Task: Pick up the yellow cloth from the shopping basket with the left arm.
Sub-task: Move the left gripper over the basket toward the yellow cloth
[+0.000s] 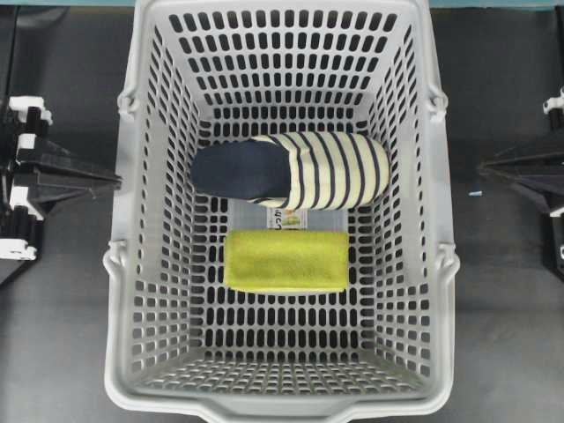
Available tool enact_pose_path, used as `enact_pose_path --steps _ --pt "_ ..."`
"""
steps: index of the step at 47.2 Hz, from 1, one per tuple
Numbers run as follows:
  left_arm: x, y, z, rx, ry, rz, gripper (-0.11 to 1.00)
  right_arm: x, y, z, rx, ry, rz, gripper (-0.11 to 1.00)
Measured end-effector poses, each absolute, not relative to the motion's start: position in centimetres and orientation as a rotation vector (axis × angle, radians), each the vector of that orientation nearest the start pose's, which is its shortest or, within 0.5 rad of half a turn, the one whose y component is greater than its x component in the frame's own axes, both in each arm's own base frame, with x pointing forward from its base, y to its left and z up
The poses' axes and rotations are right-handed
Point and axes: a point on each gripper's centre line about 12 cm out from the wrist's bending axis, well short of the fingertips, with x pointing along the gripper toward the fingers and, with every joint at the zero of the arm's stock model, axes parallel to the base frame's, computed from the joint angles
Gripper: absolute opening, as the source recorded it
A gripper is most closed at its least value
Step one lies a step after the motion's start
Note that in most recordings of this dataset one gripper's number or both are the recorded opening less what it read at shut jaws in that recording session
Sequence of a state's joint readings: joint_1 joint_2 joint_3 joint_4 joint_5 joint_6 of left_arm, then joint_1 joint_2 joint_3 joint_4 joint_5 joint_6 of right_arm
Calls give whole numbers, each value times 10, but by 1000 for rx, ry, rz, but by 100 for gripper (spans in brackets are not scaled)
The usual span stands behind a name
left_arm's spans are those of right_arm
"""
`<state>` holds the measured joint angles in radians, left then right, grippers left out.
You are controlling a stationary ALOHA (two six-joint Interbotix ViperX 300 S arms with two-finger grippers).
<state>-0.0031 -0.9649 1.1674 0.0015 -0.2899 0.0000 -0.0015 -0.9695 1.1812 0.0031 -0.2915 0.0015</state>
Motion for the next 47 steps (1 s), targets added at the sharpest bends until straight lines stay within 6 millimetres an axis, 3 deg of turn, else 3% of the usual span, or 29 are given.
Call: enact_pose_path --steps 3,6,12,19,25,34,43,47 --pt "200 -1 300 7 -80 -6 1 197 0 292 9 -78 -3 5" --pt "207 -1 315 24 -66 -6 0 198 -1 292 15 -75 -3 -2" --pt "220 0 343 29 -2 -2 0 196 -1 288 38 -41 -4 -2" --pt "246 -1 367 17 156 -1 0 193 -1 281 46 38 -4 -2" --pt "273 -5 375 11 316 -13 0 187 0 276 44 101 -4 -2" --pt "326 -15 376 24 524 -32 0 176 0 273 48 156 -3 -2" --pt "374 -20 356 44 747 -36 0 169 -1 274 48 172 -7 -1" --pt "391 -22 349 51 822 -37 0 168 -2 275 47 167 -13 6"
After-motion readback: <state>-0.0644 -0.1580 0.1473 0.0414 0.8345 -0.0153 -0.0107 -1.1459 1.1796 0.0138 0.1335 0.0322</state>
